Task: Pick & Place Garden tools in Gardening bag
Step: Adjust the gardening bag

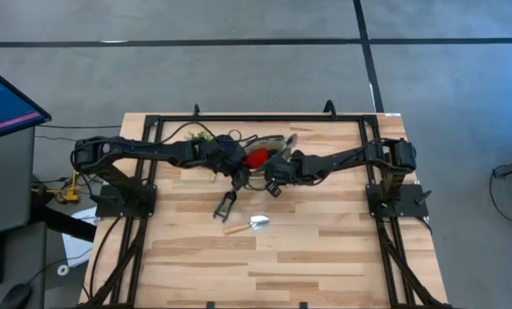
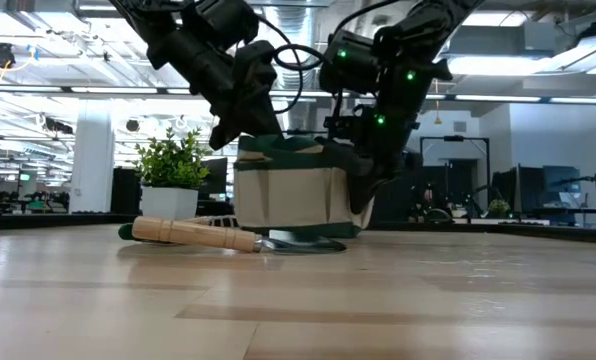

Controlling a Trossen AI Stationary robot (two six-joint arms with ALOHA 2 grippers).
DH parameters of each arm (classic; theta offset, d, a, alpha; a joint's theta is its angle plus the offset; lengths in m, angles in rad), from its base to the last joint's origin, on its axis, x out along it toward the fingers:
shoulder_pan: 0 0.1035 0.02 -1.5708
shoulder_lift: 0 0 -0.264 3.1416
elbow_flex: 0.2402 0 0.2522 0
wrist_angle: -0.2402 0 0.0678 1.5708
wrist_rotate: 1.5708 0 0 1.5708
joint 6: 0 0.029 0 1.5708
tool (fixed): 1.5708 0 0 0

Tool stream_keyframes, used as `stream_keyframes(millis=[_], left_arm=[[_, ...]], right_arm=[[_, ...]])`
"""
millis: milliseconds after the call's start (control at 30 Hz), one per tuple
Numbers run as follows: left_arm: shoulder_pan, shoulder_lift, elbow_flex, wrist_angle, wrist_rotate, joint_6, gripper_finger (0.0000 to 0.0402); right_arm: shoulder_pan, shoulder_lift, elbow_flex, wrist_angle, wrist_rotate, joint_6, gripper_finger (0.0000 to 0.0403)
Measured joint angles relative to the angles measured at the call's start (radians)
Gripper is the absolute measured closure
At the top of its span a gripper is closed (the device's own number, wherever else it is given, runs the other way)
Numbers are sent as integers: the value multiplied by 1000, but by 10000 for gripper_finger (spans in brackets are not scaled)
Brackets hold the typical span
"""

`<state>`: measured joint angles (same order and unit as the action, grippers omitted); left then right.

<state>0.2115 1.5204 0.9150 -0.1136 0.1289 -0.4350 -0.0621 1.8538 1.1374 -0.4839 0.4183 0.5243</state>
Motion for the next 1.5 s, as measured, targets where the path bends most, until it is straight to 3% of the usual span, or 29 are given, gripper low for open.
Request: stream_keyframes(millis=[400, 633, 800, 1067, 1300, 1500], left_arm=[[49, 0, 0, -1, -10, -9, 401], [102, -6, 0, 2, -14, 17, 401], [116, -6, 1, 2, -13, 20, 401], [132, -21, 1, 7, -25, 44, 401], [180, -43, 1, -53, -42, 68, 401], [186, -29, 0, -130, 9, 65, 401]], right_arm=[[3, -5, 0, -15, -82, -90, 403], [29, -101, 0, -52, -91, -131, 403], [39, -190, 1, 2, -249, -159, 403], [57, -143, 0, 131, -332, -179, 403], [50, -51, 0, 249, -297, -191, 403], [25, 14, 1, 254, -222, -187, 403]])
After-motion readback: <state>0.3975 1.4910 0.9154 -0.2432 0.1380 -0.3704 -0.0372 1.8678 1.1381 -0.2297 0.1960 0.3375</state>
